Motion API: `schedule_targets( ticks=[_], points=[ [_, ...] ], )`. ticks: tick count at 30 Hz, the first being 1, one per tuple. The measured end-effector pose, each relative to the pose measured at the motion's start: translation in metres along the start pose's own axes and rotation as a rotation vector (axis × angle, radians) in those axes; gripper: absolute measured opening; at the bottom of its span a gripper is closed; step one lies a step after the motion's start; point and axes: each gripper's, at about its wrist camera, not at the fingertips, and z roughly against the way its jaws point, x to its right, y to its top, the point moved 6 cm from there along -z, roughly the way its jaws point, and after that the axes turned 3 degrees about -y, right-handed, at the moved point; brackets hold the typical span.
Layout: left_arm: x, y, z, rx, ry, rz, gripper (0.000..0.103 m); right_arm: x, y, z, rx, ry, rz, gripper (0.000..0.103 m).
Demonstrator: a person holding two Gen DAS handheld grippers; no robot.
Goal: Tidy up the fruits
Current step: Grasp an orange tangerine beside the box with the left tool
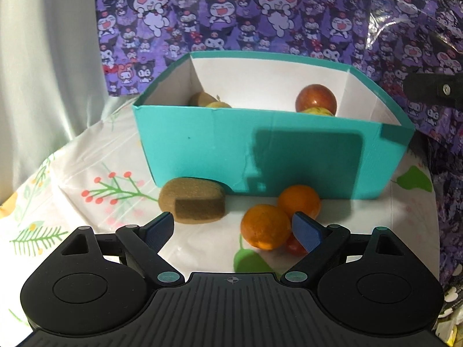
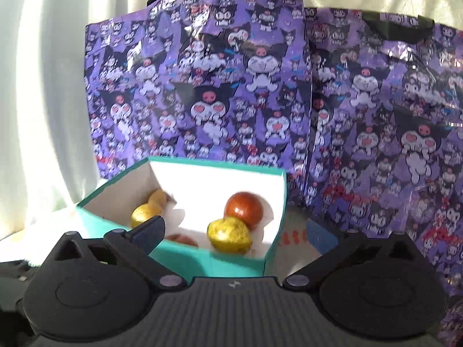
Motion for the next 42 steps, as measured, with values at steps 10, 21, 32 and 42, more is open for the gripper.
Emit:
schedule_targets(
  ticks=[10, 21, 32, 42],
  points=[
    [0.009, -0.005, -0.026, -0.049, -0.044, -0.052, 0.078, 0.003, -0.024, -0.005, -0.06, -0.011, -0.016, 0.103],
    [0.009, -0.01, -0.048, -0.111, -0.061, -0.06, 0.034, -0.007, -0.038, -0.007, -0.09, 0.007, 0.011, 0.103],
    [0.004, -0.003, -0.026, -0.01, -0.143, -0.034, 0.059, -0.019, -0.049, -0.014, -0.127, 0.019, 0.032, 0.103],
    [0.011, 0.012, -0.028, 0.047, -0.194, -0.121, 0.049, -0.018, -0.054, -0.016, -0.144, 0.015, 0.024, 0.103]
  ],
)
